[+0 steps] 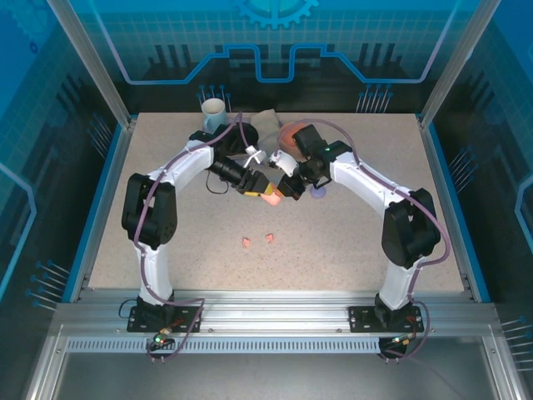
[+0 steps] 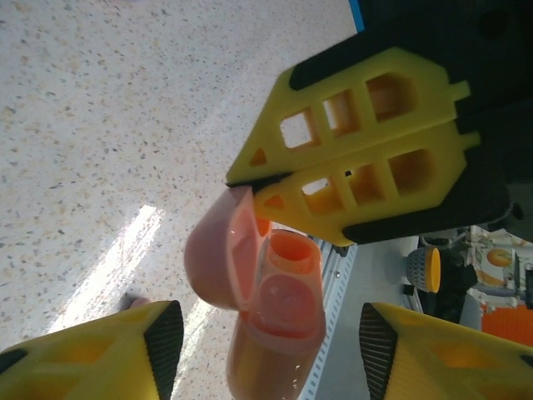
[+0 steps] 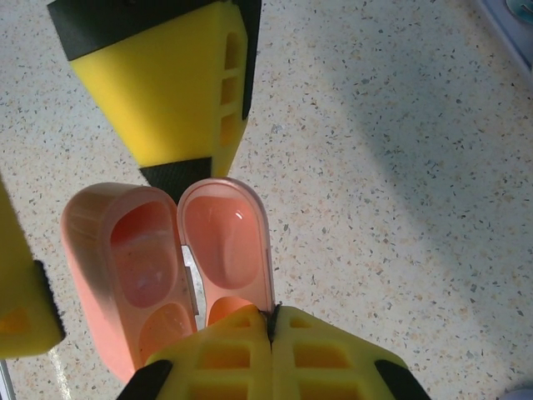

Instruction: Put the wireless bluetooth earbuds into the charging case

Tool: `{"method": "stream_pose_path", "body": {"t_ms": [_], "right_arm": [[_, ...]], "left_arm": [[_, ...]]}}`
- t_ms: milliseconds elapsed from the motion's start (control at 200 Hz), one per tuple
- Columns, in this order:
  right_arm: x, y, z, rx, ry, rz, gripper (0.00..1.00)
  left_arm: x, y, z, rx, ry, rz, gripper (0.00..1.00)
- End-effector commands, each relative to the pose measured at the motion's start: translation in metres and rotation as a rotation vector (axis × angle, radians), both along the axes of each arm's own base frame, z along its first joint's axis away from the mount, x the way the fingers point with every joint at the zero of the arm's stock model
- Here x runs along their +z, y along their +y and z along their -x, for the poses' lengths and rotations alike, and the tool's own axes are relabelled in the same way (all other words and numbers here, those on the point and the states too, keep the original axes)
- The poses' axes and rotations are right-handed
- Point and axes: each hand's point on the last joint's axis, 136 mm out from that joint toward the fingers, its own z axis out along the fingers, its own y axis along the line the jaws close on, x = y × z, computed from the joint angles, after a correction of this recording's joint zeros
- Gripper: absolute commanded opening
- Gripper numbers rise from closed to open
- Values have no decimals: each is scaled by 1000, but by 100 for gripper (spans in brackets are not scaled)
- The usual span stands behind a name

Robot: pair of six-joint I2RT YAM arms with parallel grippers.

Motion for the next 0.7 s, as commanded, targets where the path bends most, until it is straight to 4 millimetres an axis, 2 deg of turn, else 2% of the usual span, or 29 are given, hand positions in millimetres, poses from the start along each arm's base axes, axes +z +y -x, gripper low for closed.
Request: {"method": "stream_pose_path", "body": {"t_ms": [0, 355, 690], "right_arm": [[9, 11, 1, 28, -14, -24, 0], [20, 16, -1, 34, -34, -34, 0], [19, 18, 0, 36, -38, -27, 0]], "left_arm": [[10, -2, 3, -19, 27, 67, 58], [3, -3, 8, -36, 74, 86, 50], [1, -5, 6, -35, 86, 92, 41]]}}
